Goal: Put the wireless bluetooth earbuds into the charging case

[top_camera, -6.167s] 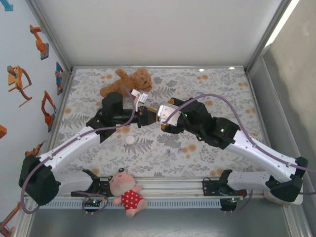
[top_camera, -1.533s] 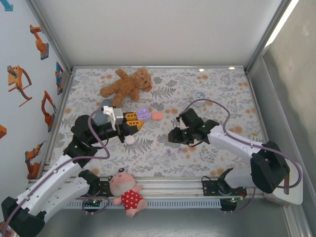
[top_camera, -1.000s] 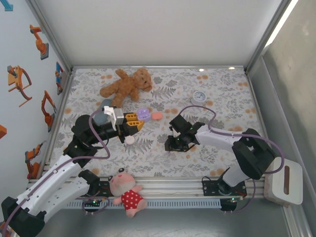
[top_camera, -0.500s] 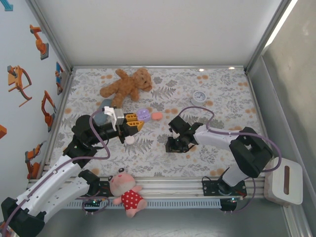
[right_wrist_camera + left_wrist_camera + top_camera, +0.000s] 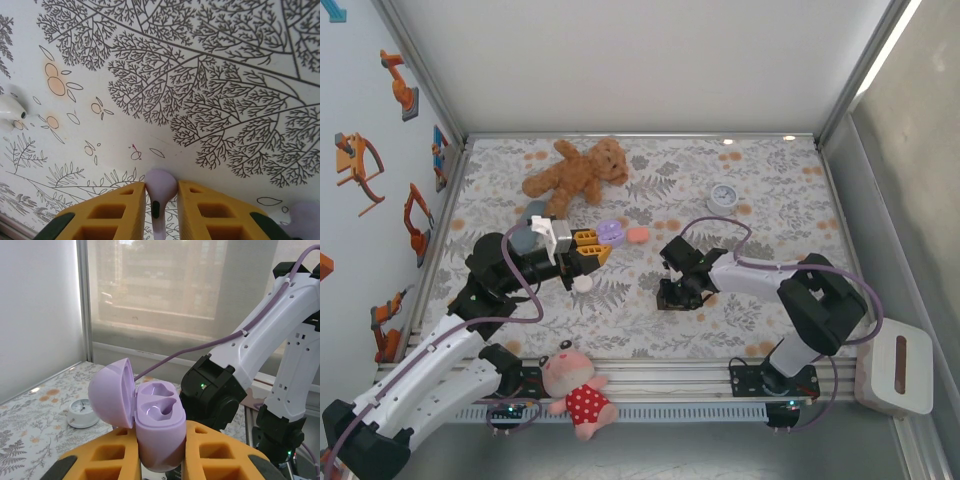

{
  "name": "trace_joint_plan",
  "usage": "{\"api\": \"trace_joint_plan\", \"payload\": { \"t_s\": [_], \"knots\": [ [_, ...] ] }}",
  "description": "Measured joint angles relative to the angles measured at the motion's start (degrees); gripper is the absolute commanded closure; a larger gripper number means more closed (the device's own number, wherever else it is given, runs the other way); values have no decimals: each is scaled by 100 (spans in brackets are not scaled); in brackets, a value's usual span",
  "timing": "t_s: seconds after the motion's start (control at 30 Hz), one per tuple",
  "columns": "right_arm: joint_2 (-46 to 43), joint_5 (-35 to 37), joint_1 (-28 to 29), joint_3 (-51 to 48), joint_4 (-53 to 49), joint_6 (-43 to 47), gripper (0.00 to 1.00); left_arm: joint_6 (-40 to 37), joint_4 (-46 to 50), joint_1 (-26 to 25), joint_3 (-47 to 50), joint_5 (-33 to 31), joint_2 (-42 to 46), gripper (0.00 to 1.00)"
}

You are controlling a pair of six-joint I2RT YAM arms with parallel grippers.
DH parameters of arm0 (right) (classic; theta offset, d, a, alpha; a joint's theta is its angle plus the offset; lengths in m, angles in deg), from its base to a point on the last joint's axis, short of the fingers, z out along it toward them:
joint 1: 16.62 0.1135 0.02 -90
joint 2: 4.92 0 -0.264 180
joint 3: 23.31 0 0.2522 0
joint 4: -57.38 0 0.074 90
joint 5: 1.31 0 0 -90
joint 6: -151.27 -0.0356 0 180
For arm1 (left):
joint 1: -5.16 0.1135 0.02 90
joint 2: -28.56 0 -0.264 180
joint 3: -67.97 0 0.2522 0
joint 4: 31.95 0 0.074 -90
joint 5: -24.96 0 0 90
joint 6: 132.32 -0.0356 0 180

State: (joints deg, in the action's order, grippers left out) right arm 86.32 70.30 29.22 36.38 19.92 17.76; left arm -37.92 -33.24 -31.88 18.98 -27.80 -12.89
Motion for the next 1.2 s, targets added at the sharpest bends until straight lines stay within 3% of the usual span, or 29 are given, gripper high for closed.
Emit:
{"api": "trace_joint_plan", "payload": {
  "t_s": [0.3, 0.53, 1.2],
  "knots": [
    [4, 46, 2, 94, -120, 76, 78, -22, 13, 0, 0, 0, -2, 99],
    [4, 227, 7, 415, -514, 273, 69, -22, 13, 0, 0, -2, -2, 99],
    [203, 417, 192, 647, -870, 455, 74, -22, 42, 0, 2, -17, 11, 99]
  ]
}}
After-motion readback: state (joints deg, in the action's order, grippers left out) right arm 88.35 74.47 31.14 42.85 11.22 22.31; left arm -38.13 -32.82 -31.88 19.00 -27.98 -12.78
